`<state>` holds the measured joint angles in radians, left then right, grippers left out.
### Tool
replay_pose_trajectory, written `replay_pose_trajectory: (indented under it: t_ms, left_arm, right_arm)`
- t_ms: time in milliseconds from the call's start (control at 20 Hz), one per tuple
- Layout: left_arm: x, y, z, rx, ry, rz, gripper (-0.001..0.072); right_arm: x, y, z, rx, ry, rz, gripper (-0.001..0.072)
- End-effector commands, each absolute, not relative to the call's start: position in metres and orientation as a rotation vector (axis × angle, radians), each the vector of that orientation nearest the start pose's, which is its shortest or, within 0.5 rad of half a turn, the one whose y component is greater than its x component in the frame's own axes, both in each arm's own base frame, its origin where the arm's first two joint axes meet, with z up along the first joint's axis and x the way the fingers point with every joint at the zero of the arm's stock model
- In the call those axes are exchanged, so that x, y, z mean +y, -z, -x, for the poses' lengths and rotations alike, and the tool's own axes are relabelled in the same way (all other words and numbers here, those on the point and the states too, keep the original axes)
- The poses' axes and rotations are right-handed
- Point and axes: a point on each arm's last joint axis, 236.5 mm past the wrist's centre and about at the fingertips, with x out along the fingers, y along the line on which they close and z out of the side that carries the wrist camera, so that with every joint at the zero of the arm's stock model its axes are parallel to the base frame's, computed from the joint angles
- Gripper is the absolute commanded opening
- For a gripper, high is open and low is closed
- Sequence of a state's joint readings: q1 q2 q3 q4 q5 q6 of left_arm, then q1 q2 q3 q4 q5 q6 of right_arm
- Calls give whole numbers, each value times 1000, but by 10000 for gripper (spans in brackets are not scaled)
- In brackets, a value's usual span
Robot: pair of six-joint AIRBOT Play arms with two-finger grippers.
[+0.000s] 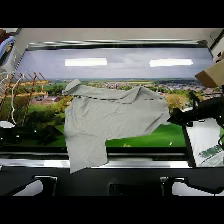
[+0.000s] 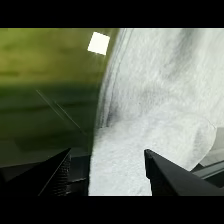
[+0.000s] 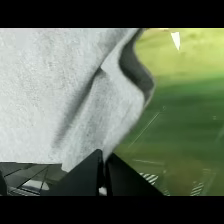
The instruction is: Fold the clothes and pants, and hang the long-sleeved shirts on hangers.
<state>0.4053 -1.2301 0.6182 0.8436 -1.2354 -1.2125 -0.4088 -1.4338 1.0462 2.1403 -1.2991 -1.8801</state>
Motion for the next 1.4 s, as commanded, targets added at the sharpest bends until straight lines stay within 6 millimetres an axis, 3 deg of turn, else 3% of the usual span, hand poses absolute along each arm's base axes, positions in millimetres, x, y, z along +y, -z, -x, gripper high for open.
replay_pose_trajectory:
  t_ms: [0,350,500,550,600,650,750,850,1000,1100,1200,1250,1350]
  left_arm:
    - [-66,88,-254,1494,276,818,498]
    - [-72,109,-273,1450,220,759,498]
    - [-84,117,-273,1471,232,763,495]
    - [-87,119,-272,1481,240,756,369]
    - [-89,118,-272,1480,247,751,123]
    - [-90,114,-275,1466,251,761,17]
    - [-91,97,-291,1404,263,786,16]
    - [-89,65,-315,1309,299,760,16]
    - [-82,-28,-372,1066,366,675,15]
    - [-74,-122,-409,851,394,604,15]
    - [-70,-242,-425,592,438,483,15]
    - [-70,-303,-422,462,453,418,15]
    - [-68,-421,-390,220,441,316,16]
  right_arm:
    - [-13,39,-344,1417,-206,-642,42]
    - [-11,23,-341,1395,-215,-626,42]
    - [-12,15,-341,1374,-210,-611,42]
    - [-12,13,-340,1370,-211,-608,42]
    - [-12,11,-340,1365,-211,-606,42]
    - [-11,9,-341,1358,-215,-608,41]
    - [1,-6,-346,1308,-271,-626,40]
    - [24,-44,-363,1164,-383,-658,39]
    - [52,-116,-398,935,-413,-544,39]
    - [68,-186,-424,744,-411,-446,39]
    - [72,-291,-438,496,-388,-365,39]
    - [71,-344,-433,378,-382,-324,39]
    - [69,-450,-395,146,-374,-237,39]
